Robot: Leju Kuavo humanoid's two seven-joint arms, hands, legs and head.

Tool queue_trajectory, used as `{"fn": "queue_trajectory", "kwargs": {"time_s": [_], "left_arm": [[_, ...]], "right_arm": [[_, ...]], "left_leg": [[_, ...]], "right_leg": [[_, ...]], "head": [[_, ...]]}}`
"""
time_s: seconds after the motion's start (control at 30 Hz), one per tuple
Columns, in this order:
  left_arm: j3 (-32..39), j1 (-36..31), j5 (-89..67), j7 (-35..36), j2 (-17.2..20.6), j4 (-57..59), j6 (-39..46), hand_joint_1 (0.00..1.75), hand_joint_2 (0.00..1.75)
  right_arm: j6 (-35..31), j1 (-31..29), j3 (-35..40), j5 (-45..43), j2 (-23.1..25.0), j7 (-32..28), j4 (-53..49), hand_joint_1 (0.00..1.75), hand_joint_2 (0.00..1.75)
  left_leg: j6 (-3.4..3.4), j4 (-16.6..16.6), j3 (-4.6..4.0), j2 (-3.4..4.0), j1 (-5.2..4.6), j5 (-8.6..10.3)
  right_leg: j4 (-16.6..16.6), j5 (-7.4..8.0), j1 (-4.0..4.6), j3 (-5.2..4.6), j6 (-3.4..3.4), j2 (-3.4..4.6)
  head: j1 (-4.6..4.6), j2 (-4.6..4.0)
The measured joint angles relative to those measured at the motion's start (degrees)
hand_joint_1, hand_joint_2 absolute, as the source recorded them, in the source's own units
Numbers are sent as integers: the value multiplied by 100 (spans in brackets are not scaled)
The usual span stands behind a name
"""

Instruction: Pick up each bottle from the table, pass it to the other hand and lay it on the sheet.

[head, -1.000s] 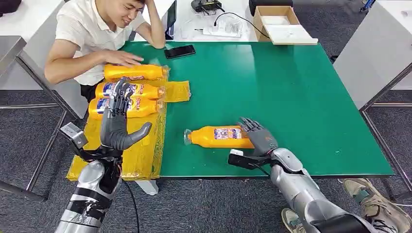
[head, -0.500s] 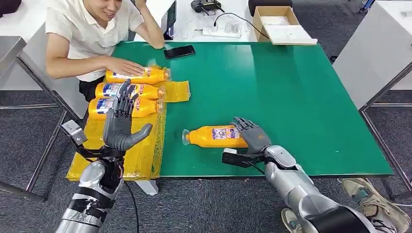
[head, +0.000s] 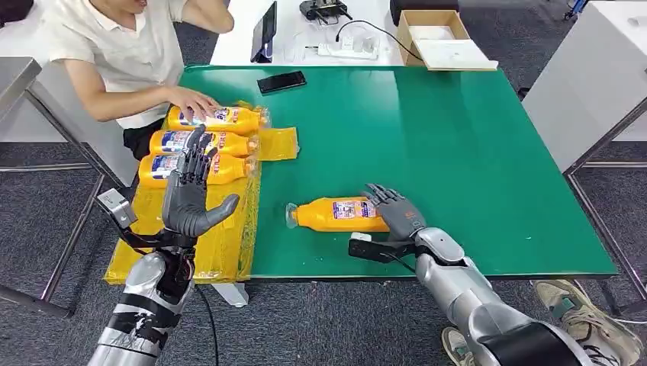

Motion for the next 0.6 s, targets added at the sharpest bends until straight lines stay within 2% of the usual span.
{"fn": "queue_trajectory", "kwargs": {"time_s": [0.03, 0.07, 0.33, 0.5, 0.53, 0.6], "left_arm": [[0, 0, 0, 0, 2, 0, 0, 0, 175], [0, 0, 0, 0, 2, 0, 0, 0, 175], [0, 1, -66, -2, 2, 28, 57, 0, 175], [0, 21, -66, -15, 9, 31, 66, 0, 175], [0, 48, -59, -1, 11, 24, 124, 0, 175], [29, 234, 24, 136, 13, -119, 368, 0, 175]], "right_arm": [[0, -1, 0, -2, 0, 0, 2, 94, 175], [0, -2, 0, 0, 0, 0, 7, 175, 175], [262, -128, 234, 369, -22, 325, 44, 175, 175], [494, -282, 485, 719, -37, 796, 87, 175, 175], [550, -304, 557, 655, -39, 797, 90, 175, 175], [566, -227, 439, -70, -57, 186, 61, 175, 175]], "left_leg": [[0, 0, 0, 0, 0, 0], [0, 0, 0, 0, 0, 0], [0, 0, 1, -1, 0, 0], [0, 0, 5, -1, 0, 0], [0, 0, 8, -3, 0, 0], [0, 0, 15, -4, 1, -1]], "right_leg": [[0, 0, 0, 0, 0, 0], [0, 0, 0, 1, 0, 0], [0, 0, 0, 1, 0, 0], [0, 0, 0, 5, 0, 0], [-1, -1, 0, 6, 0, -1], [-1, -3, 0, 16, -1, -2]], "head": [[0, 0], [2, -2], [2, -2], [0, 0], [-2, 0], [0, 0]]}}
